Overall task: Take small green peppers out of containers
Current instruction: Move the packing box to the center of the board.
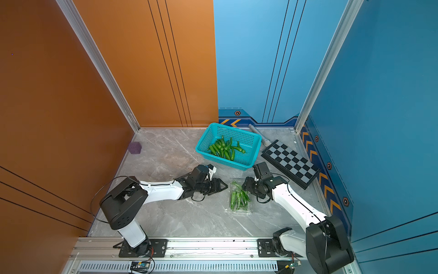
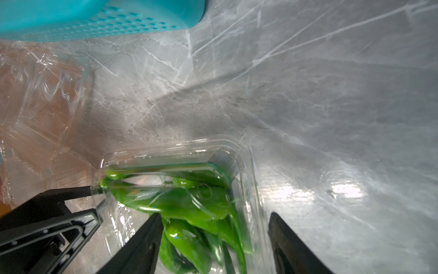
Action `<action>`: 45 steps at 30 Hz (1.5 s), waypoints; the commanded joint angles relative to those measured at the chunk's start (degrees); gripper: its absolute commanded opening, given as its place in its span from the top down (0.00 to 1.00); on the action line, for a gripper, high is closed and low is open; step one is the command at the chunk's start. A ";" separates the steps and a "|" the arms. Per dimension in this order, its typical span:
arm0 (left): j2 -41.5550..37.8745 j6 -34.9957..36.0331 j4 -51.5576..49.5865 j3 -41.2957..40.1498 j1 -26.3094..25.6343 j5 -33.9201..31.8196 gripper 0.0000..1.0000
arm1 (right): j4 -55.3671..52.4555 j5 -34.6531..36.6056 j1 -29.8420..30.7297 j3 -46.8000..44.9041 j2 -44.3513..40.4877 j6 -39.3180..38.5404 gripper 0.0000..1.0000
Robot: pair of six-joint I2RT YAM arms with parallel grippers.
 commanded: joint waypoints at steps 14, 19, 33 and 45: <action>1.69 0.42 1.33 0.34 1.05 2.91 0.41 | 1.06 -1.33 0.12 0.78 0.48 -0.84 0.27; 1.84 0.64 1.34 0.04 1.46 3.20 0.41 | 1.24 -1.39 0.12 0.79 0.49 -0.77 0.27; 2.94 1.28 1.33 1.05 1.08 3.43 0.42 | 1.66 -1.81 0.10 0.71 0.64 -0.80 0.27; 2.67 0.67 3.08 0.93 1.03 3.78 0.42 | 2.47 -2.69 0.12 0.79 1.49 -1.11 0.27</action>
